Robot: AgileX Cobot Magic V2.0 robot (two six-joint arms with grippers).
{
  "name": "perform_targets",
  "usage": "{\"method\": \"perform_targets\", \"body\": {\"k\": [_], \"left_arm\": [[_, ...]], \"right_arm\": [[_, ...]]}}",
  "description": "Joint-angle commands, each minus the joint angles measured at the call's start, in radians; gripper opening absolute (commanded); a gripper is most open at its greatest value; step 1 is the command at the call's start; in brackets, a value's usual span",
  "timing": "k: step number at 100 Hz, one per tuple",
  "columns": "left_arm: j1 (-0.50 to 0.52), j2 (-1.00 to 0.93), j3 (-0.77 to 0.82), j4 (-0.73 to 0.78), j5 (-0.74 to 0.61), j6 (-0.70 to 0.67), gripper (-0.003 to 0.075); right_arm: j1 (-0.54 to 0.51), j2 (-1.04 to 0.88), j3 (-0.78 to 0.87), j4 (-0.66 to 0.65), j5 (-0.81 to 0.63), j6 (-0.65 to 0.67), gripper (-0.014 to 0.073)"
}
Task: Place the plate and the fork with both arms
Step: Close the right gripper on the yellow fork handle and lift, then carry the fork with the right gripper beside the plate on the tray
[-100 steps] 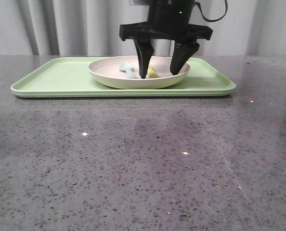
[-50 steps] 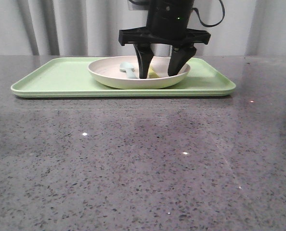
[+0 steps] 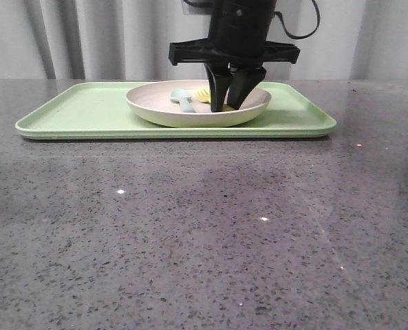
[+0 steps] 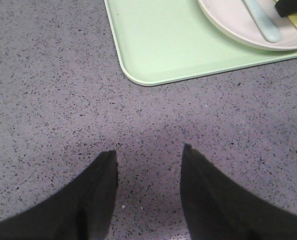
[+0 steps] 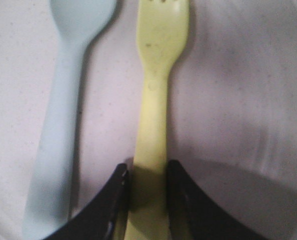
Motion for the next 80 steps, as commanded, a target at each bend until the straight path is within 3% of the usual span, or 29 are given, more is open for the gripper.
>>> {"method": "perform_targets", "body": {"k": [1,18,37,80], "left_arm": [[-0.007,-0.012,-0.024,-0.010,-0.065,-0.013,0.0302],[-0.007,-0.012,-0.024,-0.010,-0.065,-0.013,0.0302],[-0.007,-0.012,-0.024,-0.010,-0.065,-0.013,0.0302],[-0.007,-0.012,-0.024,-0.010,-0.065,-0.013,0.0302]], "right_arm": [[-0.002,-0.057,-0.030,0.001,-0.025,-0.012,0.0034],[-0.002,-0.057,-0.030,0.001,-0.025,-0.012,0.0028],[-0.002,-0.061,-0.031,0.001,-0.025,-0.012,-0.0068],[-0.003,-0.146,-0.031,-0.011,-0.022,-0.012,-0.0067]]}}
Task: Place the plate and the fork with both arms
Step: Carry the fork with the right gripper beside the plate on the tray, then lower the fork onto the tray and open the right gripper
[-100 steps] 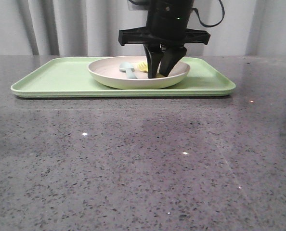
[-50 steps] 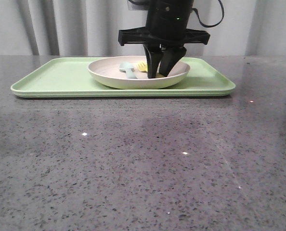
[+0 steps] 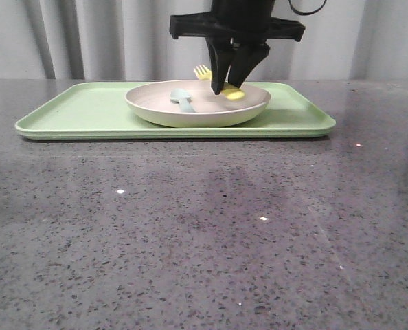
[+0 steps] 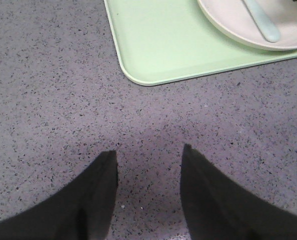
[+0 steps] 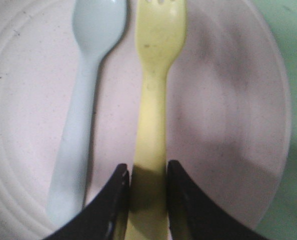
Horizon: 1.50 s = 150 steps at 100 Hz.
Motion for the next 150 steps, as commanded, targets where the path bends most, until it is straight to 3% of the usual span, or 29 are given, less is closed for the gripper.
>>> {"method": "perform_targets", "body": {"k": [1,16,66,89,150], "left_arm": [[-0.007,-0.012,-0.024,-0.010,-0.065,-0.013,0.0302],[-0.007,-0.012,-0.024,-0.010,-0.065,-0.013,0.0302],[-0.007,-0.012,-0.024,-0.010,-0.074,-0.013,0.0302],[-0.007,-0.012,-0.024,-0.010,-0.074,-0.013,0.0302],[-0.007,-0.012,-0.024,-0.010,-0.076,-0.013,0.0302]], "right_arm": [[-0.004,-0.088,-0.031,-0.011,-0.018,-0.012,-0.0067],[-0.020,-0.119,-0.029,-0.044,0.020,0.014,-0.0067],[-0.222,-0.172,-0.024,-0.032,0.107,0.022,-0.0067],[-0.224,-0.157,0.054,-0.032,0.029,0.022,-0.0067],[-0.224,-0.064,0.054,0.058,0.022,0.022,-0.0037]]}}
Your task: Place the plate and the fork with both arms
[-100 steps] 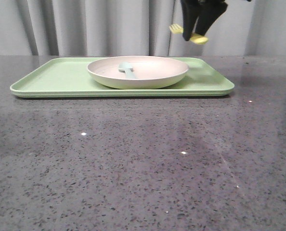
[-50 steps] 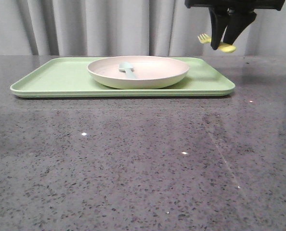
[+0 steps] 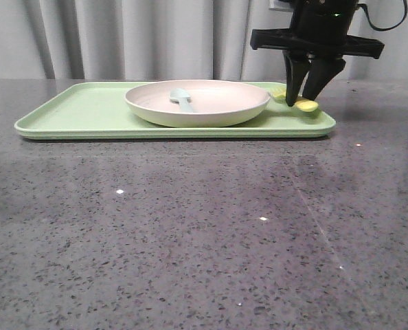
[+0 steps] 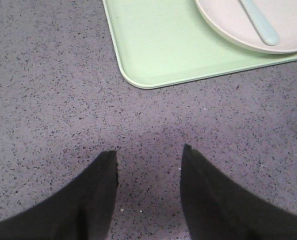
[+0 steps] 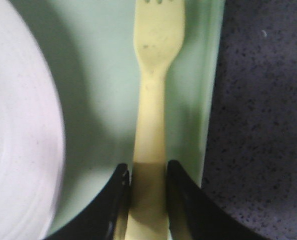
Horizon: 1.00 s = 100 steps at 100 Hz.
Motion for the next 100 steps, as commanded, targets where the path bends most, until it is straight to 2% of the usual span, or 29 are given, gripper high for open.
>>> {"method": "perform_targets", "body": {"k": [1,5,20,27,78,100], "left_arm": [[-0.007,-0.012,-0.024,-0.010,-0.068,-0.013,0.0302],[-0.007,-0.012,-0.024,-0.010,-0.068,-0.013,0.0302],[-0.007,-0.012,-0.024,-0.010,-0.068,-0.013,0.0302],[-0.007,-0.012,-0.024,-0.010,-0.068,-0.013,0.0302],[-0.007,-0.015,-0.024,-0.010,-0.098,-0.021,0.0302],[-0.007,-0.047,-0.020,0.089,-0.143,-0.104,0.0302]], "right_arm": [[-0.006,-0.056,-0.023,0.006,-0.031,0.005,-0.0024],[-0.006,-0.056,-0.023,0.006,-0.031,0.005,0.0019],[-0.006,-0.056,-0.023,0.006,-0.032,0.005,0.0265],[-0.006,-0.056,-0.024,0.006,-0.032,0.005,0.0318],[-0.006,-0.136,-0.025,0.000,0.007,0.005,0.0323],[-0.006,-0.253,-0.025,-0.033,0.031,0.005,0.0323]]}}
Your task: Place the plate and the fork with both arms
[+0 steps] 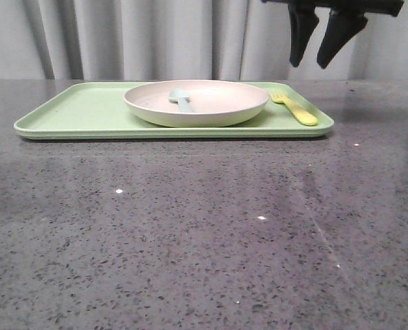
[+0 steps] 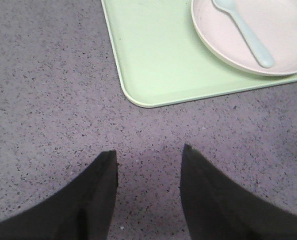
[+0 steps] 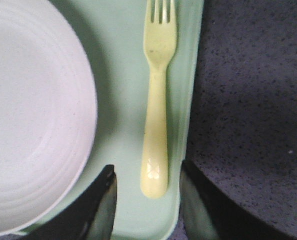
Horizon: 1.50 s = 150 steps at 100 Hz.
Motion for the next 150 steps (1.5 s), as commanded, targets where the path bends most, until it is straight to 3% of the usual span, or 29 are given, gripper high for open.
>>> {"method": "perform_targets", "body": {"k": [1,49,64,101,110,121,136,150], "left_arm": [[-0.007,-0.028,-0.020,0.058,-0.084,-0.055,0.0302],[-0.007,-0.202,0.140,0.216,-0.208,-0.170,0.0301],[-0.007,-0.246,0.181,0.218,-0.212,-0.192,0.0266],[-0.007,-0.317,0.198,0.240,-0.229,-0.194,0.0095],[-0.007,-0.327,0.198,0.240,-0.229,-0.194,0.0052],[-0.007,-0.341,0.198,0.240,-0.229,-0.194,-0.0020],[-0.007,-0.364,0.203,0.240,-0.234,-0.194,-0.0020],[-0.007,-0.410,0.234,0.237,-0.256,-0.194,-0.0020]], "right_arm": [[-0.006,-0.118,-0.025,-0.029,-0.011,0.003,0.0323],[-0.006,-0.518,0.044,-0.096,-0.007,0.002,0.0323],[-0.006,-0.676,0.175,-0.116,-0.067,0.002,0.0323],[-0.006,-1.076,0.600,-0.161,-0.275,0.002,0.0314],[-0.006,-1.162,0.690,-0.179,-0.301,0.002,0.0246],[-0.006,-1.268,0.781,-0.193,-0.318,0.002,0.0102],[-0.006,-1.393,0.880,-0.223,-0.337,0.002,-0.0071],[-0.006,-1.490,0.968,-0.233,-0.360,0.002,-0.0065]]}}
